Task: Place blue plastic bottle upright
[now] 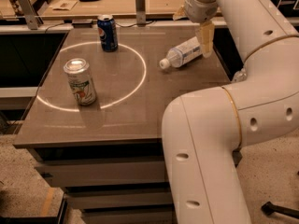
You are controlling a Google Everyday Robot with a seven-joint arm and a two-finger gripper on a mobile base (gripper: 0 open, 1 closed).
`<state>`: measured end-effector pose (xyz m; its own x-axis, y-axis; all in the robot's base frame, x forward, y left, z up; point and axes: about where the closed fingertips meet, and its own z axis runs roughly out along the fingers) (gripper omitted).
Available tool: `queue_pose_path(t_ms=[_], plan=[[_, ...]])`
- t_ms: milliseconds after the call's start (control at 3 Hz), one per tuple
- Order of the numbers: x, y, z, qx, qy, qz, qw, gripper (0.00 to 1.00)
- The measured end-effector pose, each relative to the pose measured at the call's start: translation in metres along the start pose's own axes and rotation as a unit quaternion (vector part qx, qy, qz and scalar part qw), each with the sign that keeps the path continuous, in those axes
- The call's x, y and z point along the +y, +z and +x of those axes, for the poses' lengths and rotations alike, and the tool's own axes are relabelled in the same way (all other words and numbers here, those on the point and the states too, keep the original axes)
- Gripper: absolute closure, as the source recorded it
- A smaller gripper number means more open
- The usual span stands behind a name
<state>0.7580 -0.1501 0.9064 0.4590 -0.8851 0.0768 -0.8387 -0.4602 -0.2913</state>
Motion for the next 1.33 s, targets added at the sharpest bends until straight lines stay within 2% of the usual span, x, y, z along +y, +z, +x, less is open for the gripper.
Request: queue_pose_path(t_ms=[333,667,1333], plan=[[-0.001,-0.001,-0.016,-0.028,-0.029,0.001,0.9992,0.0],[-0.002,0.006,-0.025,-0.031,-0.05,-0.014,0.9982,0.0],[0.005,0.04,-0.018,-0.021,-0.061,-0.05,0.9966,0.0]])
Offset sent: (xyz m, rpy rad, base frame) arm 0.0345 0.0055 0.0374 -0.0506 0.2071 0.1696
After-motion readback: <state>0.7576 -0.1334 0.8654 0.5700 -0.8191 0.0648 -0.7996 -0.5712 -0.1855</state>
